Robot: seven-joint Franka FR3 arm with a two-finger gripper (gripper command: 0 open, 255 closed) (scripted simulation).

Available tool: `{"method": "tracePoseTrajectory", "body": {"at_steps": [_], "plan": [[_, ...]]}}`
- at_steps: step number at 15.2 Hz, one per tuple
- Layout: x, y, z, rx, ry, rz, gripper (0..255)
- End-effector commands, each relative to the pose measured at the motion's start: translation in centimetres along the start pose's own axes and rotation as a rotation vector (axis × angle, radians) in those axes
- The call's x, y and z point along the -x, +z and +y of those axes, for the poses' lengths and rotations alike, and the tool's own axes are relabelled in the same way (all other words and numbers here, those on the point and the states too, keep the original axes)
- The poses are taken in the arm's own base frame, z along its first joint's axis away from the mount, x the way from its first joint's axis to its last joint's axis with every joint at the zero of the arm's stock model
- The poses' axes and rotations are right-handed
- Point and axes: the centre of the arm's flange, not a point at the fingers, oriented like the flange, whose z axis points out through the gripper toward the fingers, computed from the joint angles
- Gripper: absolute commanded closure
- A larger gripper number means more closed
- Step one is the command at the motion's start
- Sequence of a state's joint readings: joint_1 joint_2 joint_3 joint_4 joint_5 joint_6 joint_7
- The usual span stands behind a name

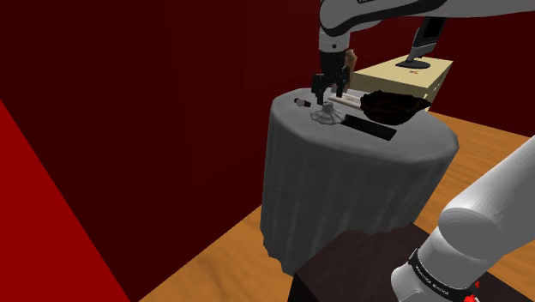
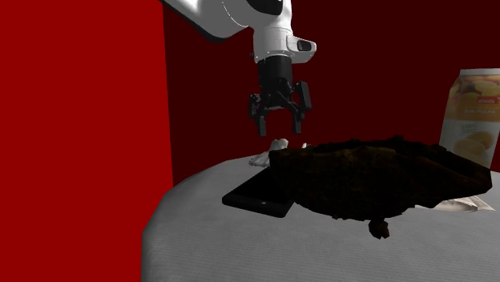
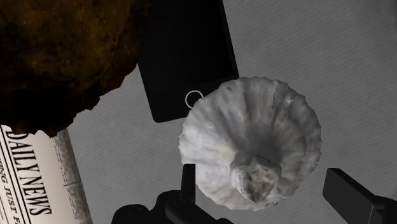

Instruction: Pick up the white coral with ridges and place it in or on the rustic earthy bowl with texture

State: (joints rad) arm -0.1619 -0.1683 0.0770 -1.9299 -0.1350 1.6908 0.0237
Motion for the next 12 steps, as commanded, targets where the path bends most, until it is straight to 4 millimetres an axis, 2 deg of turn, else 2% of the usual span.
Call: {"method": "tracePoseTrajectory", "body": {"at_steps": [1, 8, 9, 12], "plan": [[0.09, 0.87, 0.15, 0.0, 0.0, 0.0, 0], [0.09, 0.86, 0.15, 0.0, 0.0, 0.0, 0], [0.09, 0.86, 0.15, 0.0, 0.0, 0.0, 255], [0.09, 0.87, 0.15, 0.0, 0.0, 0.0, 255]]}}
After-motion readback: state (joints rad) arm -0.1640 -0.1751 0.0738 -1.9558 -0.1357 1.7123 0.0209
